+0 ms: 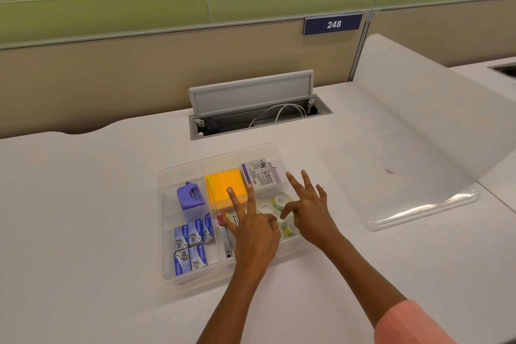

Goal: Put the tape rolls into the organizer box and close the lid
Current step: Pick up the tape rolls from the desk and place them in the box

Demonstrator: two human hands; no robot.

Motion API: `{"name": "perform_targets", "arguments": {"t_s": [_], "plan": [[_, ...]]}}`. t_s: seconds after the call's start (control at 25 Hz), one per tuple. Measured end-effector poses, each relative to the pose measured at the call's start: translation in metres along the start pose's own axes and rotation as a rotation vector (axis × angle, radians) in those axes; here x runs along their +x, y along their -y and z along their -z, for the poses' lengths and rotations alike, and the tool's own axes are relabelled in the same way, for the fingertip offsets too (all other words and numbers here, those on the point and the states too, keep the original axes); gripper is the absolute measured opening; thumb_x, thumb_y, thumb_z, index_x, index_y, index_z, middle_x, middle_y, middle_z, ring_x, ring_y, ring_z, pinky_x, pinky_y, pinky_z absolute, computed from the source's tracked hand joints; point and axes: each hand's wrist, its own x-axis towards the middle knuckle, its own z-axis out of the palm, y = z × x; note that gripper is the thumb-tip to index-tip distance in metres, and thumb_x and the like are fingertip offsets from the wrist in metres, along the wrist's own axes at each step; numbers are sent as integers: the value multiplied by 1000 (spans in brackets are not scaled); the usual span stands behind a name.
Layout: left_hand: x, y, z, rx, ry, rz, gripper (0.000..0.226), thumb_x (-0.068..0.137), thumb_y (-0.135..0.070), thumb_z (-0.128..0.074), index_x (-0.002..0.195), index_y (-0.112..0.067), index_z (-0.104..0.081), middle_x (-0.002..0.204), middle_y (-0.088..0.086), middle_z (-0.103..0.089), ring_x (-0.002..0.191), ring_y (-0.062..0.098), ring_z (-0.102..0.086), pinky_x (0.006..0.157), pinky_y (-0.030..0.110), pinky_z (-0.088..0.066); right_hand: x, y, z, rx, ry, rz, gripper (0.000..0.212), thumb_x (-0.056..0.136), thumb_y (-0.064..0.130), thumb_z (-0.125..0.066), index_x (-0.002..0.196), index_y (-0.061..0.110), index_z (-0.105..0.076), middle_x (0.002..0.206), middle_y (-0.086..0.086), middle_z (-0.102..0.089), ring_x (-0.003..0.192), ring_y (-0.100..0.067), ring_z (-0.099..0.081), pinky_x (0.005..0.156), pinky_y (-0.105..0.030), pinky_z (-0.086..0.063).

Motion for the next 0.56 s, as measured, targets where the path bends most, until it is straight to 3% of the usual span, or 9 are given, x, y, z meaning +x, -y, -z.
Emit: {"name": "perform_targets", "arguments": {"t_s": [0.16,0.24,0.36,0.44,0.56], "plan": [[-1,0,1,7,2,-20,30,89,-37,-46,112,-29,-63,158,-3,13,138,30,31,110,61,14,1,1,-1,5,-5,-5,25,84,1,-56,81,20,-71,158,-5,-13,146,-27,5,118,-55,-8],[-3,0,2,-29,-32,-39,26,89,-36,-48,105,-30,-67,158,-2,10,138,30,31,109,60,16,0,3,-1,16,-67,8,19,86,5,-58,96,19,-68,156,-9,-19,146,-30,-4,118,-54,-13],[-4,-1,2,-99,-82,-32,28,89,-35,-51,112,-26,-64,158,3,4,140,28,27,112,61,11,-1,5,1,31,-146,-13,33,91,18,-53,124,18,-51,154,-12,-27,143,-31,-21,114,-50,-22],[-4,-1,2,-106,-85,-23,32,89,-36,-49,117,-26,-60,158,4,2,141,30,23,112,61,10,3,7,3,23,-145,-23,40,94,25,-48,133,20,-41,153,-11,-27,141,-29,-25,113,-48,-24],[-4,1,3,-47,-67,-47,34,92,-36,-41,123,-35,-53,159,2,2,141,32,23,111,62,10,9,-5,11,16,-302,-117,43,89,4,-51,130,16,-44,143,-15,-41,129,-31,-41,102,-44,-37]]}}
